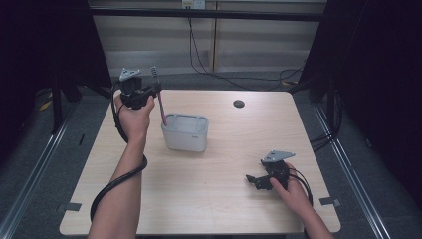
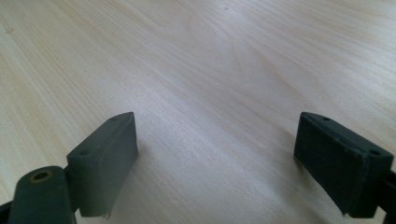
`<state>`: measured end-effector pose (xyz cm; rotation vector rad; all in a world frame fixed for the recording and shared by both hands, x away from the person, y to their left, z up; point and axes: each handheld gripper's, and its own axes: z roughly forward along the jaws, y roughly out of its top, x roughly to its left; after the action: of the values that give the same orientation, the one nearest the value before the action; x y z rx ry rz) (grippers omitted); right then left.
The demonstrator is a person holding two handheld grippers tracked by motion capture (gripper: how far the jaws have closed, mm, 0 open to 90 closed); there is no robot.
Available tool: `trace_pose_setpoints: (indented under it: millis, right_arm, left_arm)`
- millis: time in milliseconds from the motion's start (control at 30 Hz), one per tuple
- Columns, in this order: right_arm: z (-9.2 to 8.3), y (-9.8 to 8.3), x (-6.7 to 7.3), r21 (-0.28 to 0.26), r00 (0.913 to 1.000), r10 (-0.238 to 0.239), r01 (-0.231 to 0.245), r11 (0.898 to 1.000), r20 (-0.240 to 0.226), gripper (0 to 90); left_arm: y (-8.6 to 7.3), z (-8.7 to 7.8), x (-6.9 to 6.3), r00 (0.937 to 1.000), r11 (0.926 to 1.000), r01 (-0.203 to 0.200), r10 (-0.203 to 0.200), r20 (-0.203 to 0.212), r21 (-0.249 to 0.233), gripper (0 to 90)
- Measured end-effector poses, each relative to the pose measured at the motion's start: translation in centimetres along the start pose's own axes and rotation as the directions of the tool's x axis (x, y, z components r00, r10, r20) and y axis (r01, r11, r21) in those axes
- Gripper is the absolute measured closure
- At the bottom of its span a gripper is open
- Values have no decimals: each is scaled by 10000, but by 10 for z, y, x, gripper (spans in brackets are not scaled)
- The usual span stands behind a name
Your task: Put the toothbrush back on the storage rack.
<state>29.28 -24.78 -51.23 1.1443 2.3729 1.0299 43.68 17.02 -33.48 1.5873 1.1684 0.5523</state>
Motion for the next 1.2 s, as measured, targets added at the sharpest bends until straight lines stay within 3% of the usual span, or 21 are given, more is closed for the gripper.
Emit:
trace_pose_setpoints:
  millis: [567, 1200]
  right_arm:
    - [0, 0, 0, 5, 10000, -32, 32, 10000, -4, 129]
    - [0, 0, 0, 8, 10000, -23, 23, 10000, -4, 129]
  left_arm:
    - [-16, 10, 3, 9999, 9997, 84, -82, -114, 216, 830]
    - [-32, 14, 3, 9995, 9980, -288, 297, -144, 568, 829]
